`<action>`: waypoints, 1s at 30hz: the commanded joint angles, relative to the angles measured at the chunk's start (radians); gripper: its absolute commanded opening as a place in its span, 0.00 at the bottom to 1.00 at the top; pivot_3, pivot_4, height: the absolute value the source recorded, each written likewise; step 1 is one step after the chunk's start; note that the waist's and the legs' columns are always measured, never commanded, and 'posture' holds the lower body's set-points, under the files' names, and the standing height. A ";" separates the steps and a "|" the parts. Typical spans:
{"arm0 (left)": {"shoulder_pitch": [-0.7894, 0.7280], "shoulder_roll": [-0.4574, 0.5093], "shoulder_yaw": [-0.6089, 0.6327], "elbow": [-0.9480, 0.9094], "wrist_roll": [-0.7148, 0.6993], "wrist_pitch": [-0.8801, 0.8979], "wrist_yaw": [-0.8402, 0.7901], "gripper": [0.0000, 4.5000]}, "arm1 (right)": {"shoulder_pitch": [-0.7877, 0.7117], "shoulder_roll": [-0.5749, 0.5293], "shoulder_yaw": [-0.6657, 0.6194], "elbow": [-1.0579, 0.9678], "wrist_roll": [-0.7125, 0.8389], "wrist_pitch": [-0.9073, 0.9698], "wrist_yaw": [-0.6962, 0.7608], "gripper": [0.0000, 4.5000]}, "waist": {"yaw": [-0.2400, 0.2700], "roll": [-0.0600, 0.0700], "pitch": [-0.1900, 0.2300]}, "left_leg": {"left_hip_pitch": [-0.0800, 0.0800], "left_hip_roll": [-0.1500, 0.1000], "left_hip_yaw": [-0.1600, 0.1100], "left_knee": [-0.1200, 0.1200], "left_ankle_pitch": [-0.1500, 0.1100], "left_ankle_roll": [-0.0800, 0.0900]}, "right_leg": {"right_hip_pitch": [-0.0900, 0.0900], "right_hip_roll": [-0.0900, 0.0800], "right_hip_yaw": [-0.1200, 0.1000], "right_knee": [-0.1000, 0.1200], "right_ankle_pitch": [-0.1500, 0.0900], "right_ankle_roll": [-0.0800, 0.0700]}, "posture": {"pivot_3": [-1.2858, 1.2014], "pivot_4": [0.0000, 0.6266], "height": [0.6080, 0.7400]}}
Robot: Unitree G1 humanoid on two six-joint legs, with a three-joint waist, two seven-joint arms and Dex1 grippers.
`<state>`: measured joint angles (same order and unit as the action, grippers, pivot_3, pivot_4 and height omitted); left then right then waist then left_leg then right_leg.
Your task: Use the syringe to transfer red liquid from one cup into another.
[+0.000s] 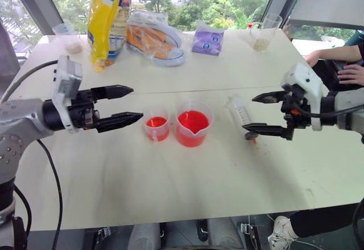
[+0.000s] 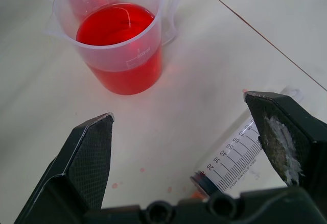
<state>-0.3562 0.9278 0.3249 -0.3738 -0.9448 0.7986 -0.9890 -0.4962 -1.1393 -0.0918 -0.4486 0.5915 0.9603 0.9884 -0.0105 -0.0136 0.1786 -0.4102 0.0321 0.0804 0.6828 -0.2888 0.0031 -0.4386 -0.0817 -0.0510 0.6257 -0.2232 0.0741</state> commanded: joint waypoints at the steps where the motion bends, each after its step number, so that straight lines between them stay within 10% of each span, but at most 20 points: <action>1: -0.016 0.000 0.000 -0.016 0.001 -0.017 0.000 0.95 | -0.006 -0.006 -0.007 -0.010 -0.003 -0.017 0.001 0.99 | 0.000 0.000 0.000 | 0.000 0.000 0.000 0.000 0.000 0.000 | 0.000 0.000 0.000 0.000 0.000 0.000 | 0.52 0.24 1.00; 20: -0.032 -0.025 -0.016 -0.018 -0.019 -0.013 0.013 0.95 | -0.022 -0.016 0.055 0.058 -0.038 0.066 -0.048 0.99 | 0.000 0.000 0.000 | 0.001 0.000 0.000 0.001 0.000 0.000 | 0.000 0.000 0.000 0.002 0.000 0.000 | 0.52 0.24 1.00; 30: -0.053 -0.051 -0.057 -0.015 0.014 -0.036 0.017 0.95 | -0.409 0.206 0.366 0.437 -0.175 0.369 -0.171 0.99 | -0.004 0.000 0.000 | 0.002 -0.001 0.001 0.001 0.000 0.000 | -0.001 0.002 0.002 0.004 0.001 0.000 | 0.52 0.24 1.00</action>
<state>-0.3969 0.8771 0.2549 -0.3731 -0.9364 0.7851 -0.9759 -0.8622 -0.9474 0.2641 -0.0564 0.4423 1.2930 0.8360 -0.0143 -0.0138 0.1785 -0.4087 0.0314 0.0816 0.6838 -0.2885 0.0028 -0.4396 -0.0797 -0.0489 0.6300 -0.2224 0.0739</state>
